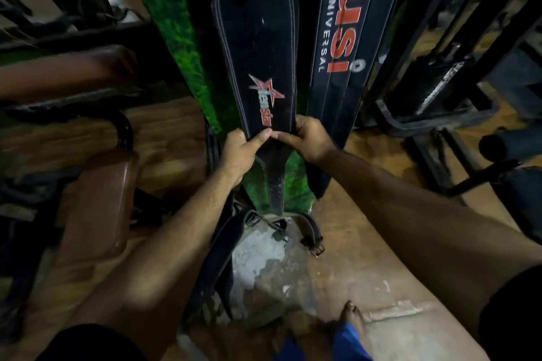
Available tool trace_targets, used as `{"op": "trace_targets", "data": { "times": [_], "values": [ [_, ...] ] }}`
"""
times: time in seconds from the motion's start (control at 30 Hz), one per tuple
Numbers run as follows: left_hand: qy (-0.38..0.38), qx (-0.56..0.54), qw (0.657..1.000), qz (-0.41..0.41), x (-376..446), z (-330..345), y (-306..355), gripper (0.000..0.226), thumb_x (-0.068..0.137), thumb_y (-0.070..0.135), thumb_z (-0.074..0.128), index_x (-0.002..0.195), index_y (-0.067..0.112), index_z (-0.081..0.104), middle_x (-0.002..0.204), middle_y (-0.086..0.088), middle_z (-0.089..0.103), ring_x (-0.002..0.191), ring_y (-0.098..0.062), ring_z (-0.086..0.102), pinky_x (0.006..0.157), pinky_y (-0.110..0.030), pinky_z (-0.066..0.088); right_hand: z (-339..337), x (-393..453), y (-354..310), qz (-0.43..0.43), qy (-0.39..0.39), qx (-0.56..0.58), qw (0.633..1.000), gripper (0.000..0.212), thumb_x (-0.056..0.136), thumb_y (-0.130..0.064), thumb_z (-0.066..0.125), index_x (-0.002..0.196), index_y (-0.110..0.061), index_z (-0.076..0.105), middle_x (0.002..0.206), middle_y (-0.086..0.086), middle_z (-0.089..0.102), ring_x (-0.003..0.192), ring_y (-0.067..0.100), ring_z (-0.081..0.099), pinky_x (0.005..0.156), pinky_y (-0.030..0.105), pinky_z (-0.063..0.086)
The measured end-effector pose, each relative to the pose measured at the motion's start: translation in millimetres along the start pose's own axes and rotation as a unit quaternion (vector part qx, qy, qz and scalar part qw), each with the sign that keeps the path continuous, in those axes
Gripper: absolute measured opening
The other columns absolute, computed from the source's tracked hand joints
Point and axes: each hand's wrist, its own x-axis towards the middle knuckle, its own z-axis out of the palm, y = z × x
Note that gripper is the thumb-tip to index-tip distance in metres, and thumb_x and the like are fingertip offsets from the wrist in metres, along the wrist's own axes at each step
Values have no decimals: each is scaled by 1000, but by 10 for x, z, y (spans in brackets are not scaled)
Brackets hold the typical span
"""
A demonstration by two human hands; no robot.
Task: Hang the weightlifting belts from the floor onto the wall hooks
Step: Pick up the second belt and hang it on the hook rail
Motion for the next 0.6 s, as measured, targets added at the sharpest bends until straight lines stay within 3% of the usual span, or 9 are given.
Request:
{"op": "trace_targets", "data": {
  "times": [0.17, 0.23, 0.27, 0.3, 0.33, 0.37, 0.4, 0.47, 0.6],
  "values": [
    [-33, 62, 996, -46, 56, -14, -575, 26, 90, 19, 73, 111, 5, 74, 101, 1, 74, 78, 10, 65, 76, -18, 51, 256, -20, 424, 29, -34, -83, 996, 38, 87, -40, 78, 114, -14, 77, 115, 6, 77, 105, 14, 72, 89, 39, 59],
    [-33, 66, 996, -48, 48, 23, -725, 26, 91, 16, 72, 99, -9, 73, 94, 8, 76, 75, 18, 59, 70, -14, 47, 347, -13, 599, 55, -30, -108, 992, 35, 86, -45, 77, 98, -12, 80, 99, 7, 80, 91, 16, 74, 78, 39, 60],
    [-35, 73, 995, -58, 75, 42, -798, 31, 91, 14, 72, 83, -15, 69, 83, 13, 74, 63, 22, 51, 61, -11, 42, 377, -6, 651, 68, -27, -131, 989, 38, 86, -49, 76, 79, -11, 76, 80, 7, 77, 75, 17, 72, 67, 38, 58],
    [-39, 84, 993, -69, 103, 47, -890, 40, 91, 16, 72, 65, -13, 62, 84, 7, 65, 47, 16, 43, 53, -15, 37, 425, 5, 730, 76, -25, -140, 987, 47, 85, -52, 75, 62, -12, 66, 63, 5, 68, 60, 17, 65, 57, 37, 52],
    [-44, 97, 991, -79, 119, 44, -971, 48, 90, 21, 73, 51, 2, 52, 44, 9, 56, 41, 6, 36, 50, -22, 31, 474, -8, 776, 83, -27, -147, 985, 54, 86, -55, 73, 55, -14, 56, 54, 3, 60, 52, 17, 58, 52, 37, 47],
    [-52, 107, 990, -81, 151, 40, -1047, 52, 89, 27, 75, 50, 15, 43, 56, 14, 29, 44, -5, 33, 52, -26, 26, 524, -11, 834, 77, -24, -154, 985, 56, 86, -56, 72, 52, -17, 50, 50, 1, 54, 49, 15, 53, 50, 35, 42],
    [-59, 111, 989, -83, 167, 51, -1112, 53, 88, 31, 75, 53, 21, 37, 59, 2, 28, 52, -14, 33, 54, -31, 24, 571, -35, 849, 76, -26, -168, 982, 56, 88, -53, 72, 51, -20, 45, 48, -2, 48, 47, 13, 48, 50, 34, 35],
    [-71, 122, 987, -76, 135, 54, -1244, 53, 88, 31, 75, 55, 21, 35, 62, -5, 30, 58, -17, 32, 56, -33, 24, 671, -91, 944, 87, -37, -200, 975, 55, 90, -48, 71, 53, -21, 40, 49, -5, 41, 52, 17, 45, 55, 32, 28],
    [-72, 177, 978, -79, 13, 112, -1424, 51, 90, 23, 74, 50, 6, 48, 44, 11, 30, 36, -2, 31, 45, -24, 25, 905, -235, 1164, 146, -28, -211, 966, 32, 88, -44, 73, 75, -16, 65, 72, 5, 65, 76, 27, 65, 62, 32, 42]
  ]
}}
